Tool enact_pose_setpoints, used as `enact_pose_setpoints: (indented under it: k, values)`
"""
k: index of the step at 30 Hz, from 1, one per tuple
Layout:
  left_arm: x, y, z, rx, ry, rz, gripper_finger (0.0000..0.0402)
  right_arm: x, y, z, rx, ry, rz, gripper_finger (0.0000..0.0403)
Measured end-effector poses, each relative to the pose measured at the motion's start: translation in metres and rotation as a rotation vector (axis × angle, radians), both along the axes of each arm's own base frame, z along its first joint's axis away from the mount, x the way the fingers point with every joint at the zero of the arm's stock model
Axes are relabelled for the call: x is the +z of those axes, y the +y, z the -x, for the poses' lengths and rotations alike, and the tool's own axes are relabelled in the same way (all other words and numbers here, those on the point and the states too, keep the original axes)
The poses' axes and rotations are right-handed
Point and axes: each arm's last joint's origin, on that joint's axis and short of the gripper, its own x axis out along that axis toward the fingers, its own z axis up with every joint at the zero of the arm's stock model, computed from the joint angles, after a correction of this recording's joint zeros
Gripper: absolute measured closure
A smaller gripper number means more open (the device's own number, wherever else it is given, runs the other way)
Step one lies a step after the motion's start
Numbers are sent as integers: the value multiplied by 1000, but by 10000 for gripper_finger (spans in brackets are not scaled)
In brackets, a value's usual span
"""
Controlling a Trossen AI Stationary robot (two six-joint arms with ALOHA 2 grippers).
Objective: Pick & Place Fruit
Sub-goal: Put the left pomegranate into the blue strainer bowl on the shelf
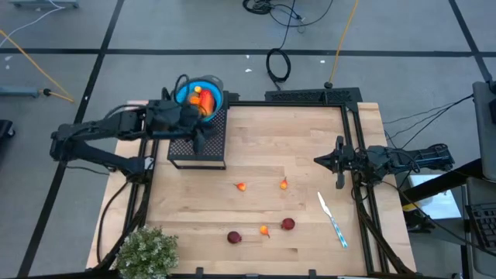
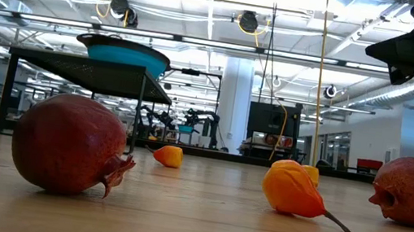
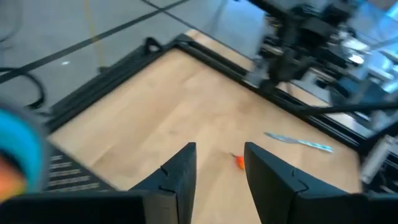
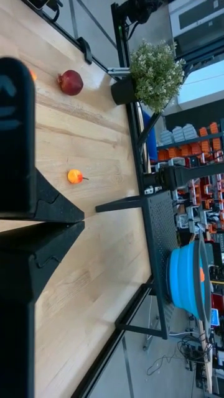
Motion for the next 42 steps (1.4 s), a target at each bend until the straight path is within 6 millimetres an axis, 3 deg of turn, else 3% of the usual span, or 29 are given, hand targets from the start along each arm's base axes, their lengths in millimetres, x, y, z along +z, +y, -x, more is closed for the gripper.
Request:
enact_pose_setpoints:
  k: [11, 21, 42]
  values:
    - [-2, -41, -6, -172, 3, 25, 278, 0, 0, 0, 0, 0, 0, 403]
    - [-6, -62, -7, -264, 32, 22, 279, 0, 0, 0, 0, 0, 0, 403]
    - [-10, -67, -7, -272, 55, 41, 279, 0, 0, 0, 0, 0, 0, 403]
